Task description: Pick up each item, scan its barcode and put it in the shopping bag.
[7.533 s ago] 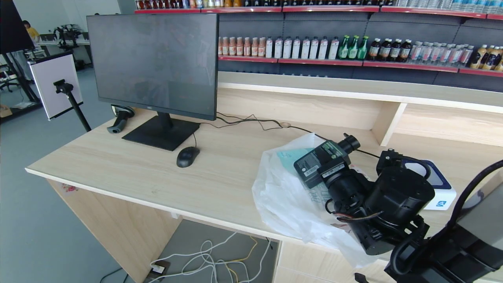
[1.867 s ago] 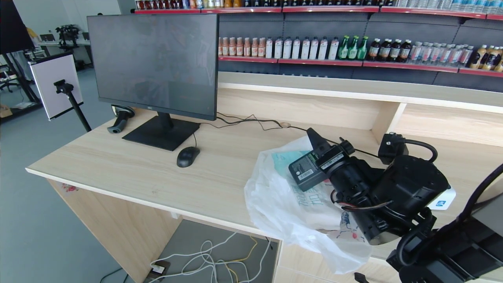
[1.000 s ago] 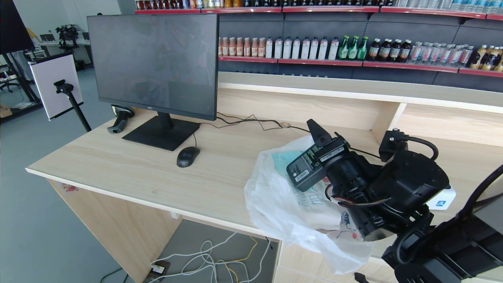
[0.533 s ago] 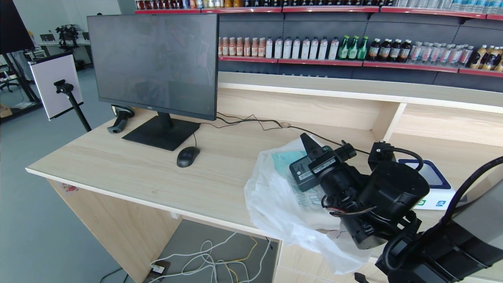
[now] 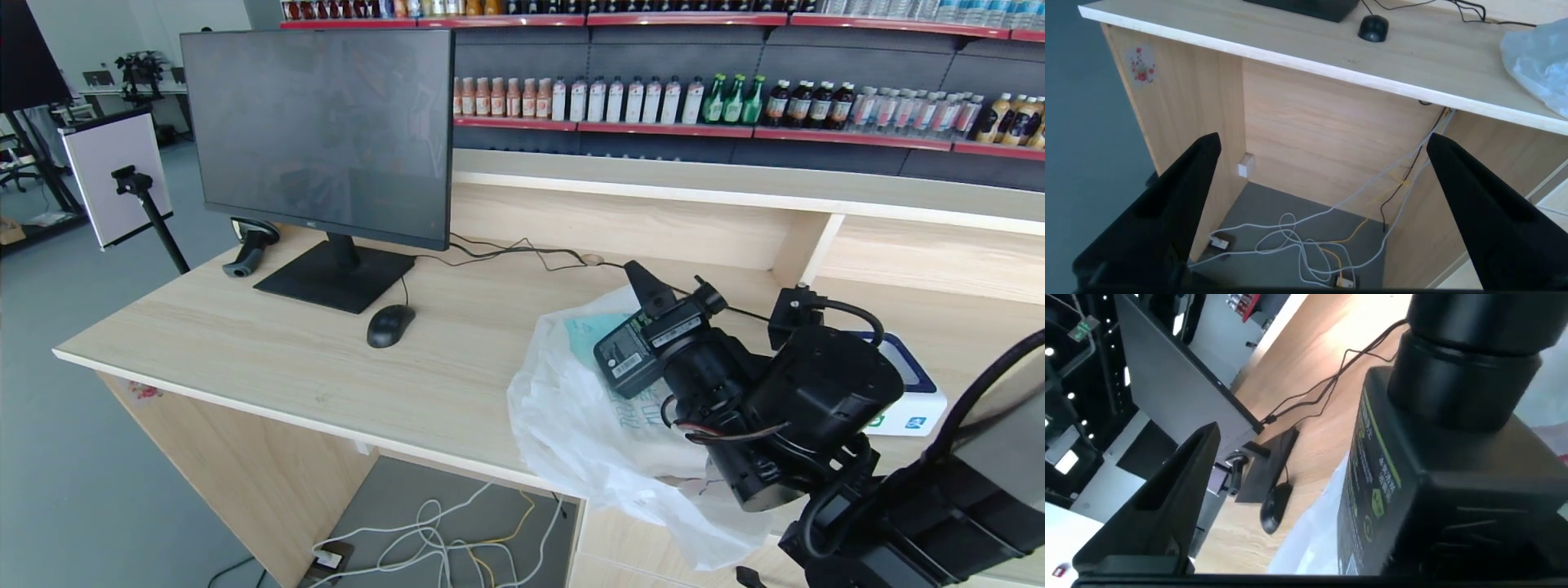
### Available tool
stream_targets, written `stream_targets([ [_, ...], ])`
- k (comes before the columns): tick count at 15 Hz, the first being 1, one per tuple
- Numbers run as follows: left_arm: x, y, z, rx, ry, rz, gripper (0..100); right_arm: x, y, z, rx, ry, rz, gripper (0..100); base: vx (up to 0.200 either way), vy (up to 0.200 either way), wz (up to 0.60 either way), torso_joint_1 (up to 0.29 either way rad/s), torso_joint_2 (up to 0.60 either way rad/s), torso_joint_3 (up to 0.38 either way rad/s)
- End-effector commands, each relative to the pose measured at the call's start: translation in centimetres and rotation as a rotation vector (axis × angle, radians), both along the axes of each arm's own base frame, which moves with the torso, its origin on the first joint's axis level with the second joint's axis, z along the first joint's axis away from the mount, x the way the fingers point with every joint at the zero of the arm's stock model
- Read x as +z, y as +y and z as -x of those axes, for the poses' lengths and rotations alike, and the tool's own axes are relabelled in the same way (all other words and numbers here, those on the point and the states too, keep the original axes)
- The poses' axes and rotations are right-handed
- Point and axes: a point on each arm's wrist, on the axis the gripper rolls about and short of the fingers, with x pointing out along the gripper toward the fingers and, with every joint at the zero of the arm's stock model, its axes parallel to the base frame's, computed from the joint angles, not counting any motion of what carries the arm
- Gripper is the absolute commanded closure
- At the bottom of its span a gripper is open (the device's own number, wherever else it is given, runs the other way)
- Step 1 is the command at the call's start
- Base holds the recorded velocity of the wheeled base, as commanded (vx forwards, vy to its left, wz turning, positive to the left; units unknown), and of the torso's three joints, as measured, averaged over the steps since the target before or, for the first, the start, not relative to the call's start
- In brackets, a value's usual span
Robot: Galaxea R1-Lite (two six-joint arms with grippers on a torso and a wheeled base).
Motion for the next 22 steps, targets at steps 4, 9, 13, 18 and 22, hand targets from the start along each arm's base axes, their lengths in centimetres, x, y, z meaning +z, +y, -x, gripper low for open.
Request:
stream_targets([
  [4, 0.0, 0.0, 0.0, 0.001, 0.000, -0.001, 0, 0.5, -0.7, 0.9, 0.019, 0.025, -0.129, 0, 0.000, 0.000, 0.00, 0.000, 0.00, 0.000],
  [9, 0.0, 0.0, 0.0, 0.001, 0.000, -0.001, 0, -0.3, -3.8, -1.5, -0.098, 0.043, -0.139, 0, 0.000, 0.000, 0.00, 0.000, 0.00, 0.000],
  [13, 0.0, 0.0, 0.0, 0.001, 0.000, -0.001, 0, -0.2, -5.8, -2.6, -0.166, 0.032, -0.140, 0, 0.000, 0.000, 0.00, 0.000, 0.00, 0.000],
  [18, 0.0, 0.0, 0.0, -0.001, 0.001, -0.008, 0, -0.2, -4.4, -1.9, -0.126, 0.031, -0.112, 0, 0.000, 0.000, 0.00, 0.000, 0.00, 0.000],
  [22, 0.0, 0.0, 0.0, -0.001, 0.001, -0.008, 0, -0.7, -3.8, -2.6, -0.123, 0.035, -0.077, 0, 0.000, 0.000, 0.00, 0.000, 0.00, 0.000],
])
